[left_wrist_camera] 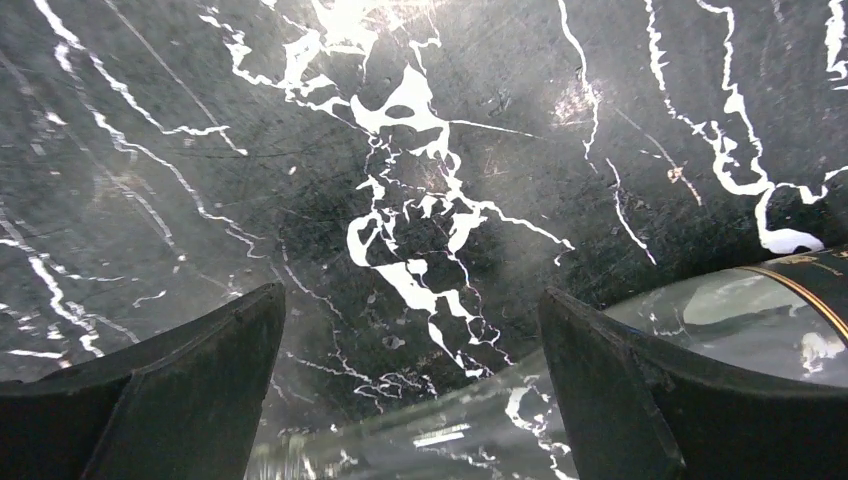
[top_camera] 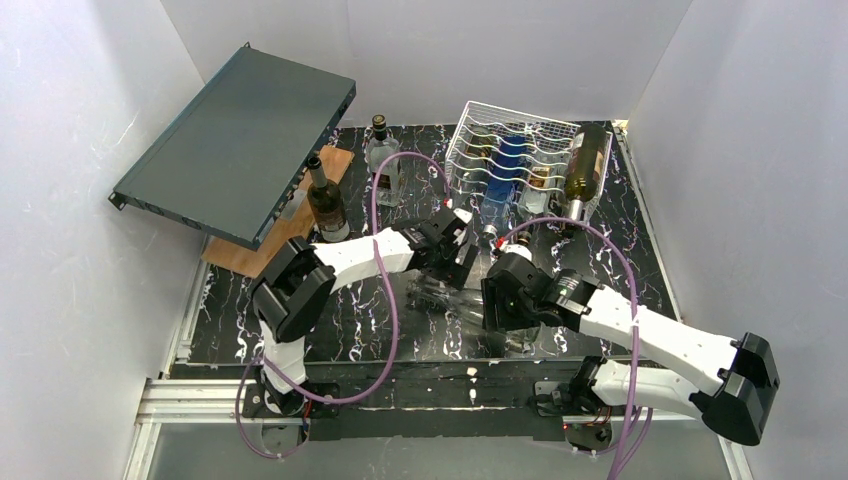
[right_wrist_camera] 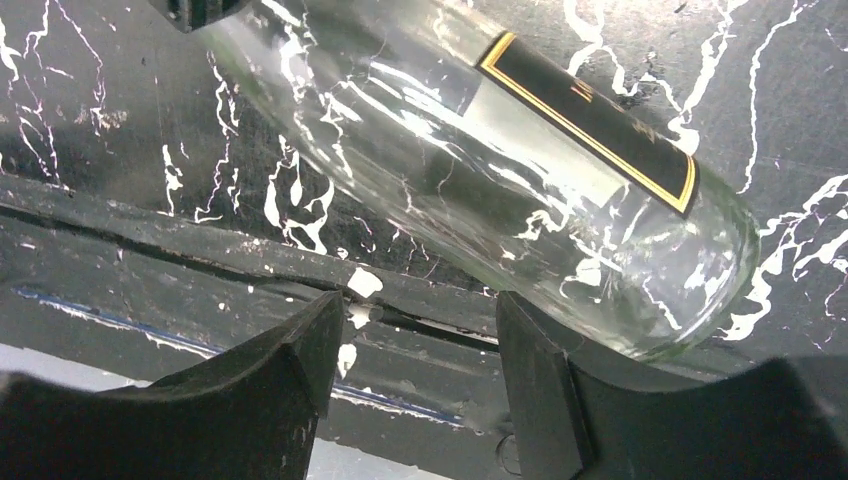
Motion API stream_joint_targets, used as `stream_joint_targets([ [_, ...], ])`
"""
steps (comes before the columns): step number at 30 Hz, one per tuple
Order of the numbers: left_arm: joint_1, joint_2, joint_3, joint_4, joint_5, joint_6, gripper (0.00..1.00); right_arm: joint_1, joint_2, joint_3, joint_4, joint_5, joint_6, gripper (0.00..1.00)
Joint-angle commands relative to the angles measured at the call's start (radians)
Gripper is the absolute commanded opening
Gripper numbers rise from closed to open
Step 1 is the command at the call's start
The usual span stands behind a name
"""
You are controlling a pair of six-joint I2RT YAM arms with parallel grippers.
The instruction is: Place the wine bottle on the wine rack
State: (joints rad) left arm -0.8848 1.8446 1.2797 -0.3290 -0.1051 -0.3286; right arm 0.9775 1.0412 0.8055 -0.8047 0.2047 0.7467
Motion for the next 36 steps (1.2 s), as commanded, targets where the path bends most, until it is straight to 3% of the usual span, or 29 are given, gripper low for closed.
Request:
stream_joint_targets([
  [1, 0.004, 0.003, 0.023, -0.03, 0.085, -0.045, 0.96, 0.001, -0.037, -0.022, 0.053, 0.07, 0.058, 0.67],
  [9, 0.004, -0.112, -0.126, -0.027, 0.09, -0.123, 0.95, -0.002, 0.006, -0.079, 0.107, 0.154, 0.071, 0.71],
  [19, 0.004, -0.182, -0.194, -0.025, 0.153, -0.172, 0.97, -0.082, 0.021, -0.118, 0.319, 0.098, 0.204, 0.98],
  [27, 0.004, -0.216, -0.211, -0.025, 0.151, -0.176, 0.98, -0.233, 0.131, -0.151, 0.42, -0.034, 0.307, 0.98],
  [36, 0.004, -0.287, -0.257, -0.037, 0.146, -0.202, 0.98, -0.238, 0.289, -0.071, 0.359, 0.028, 0.242, 0.98],
])
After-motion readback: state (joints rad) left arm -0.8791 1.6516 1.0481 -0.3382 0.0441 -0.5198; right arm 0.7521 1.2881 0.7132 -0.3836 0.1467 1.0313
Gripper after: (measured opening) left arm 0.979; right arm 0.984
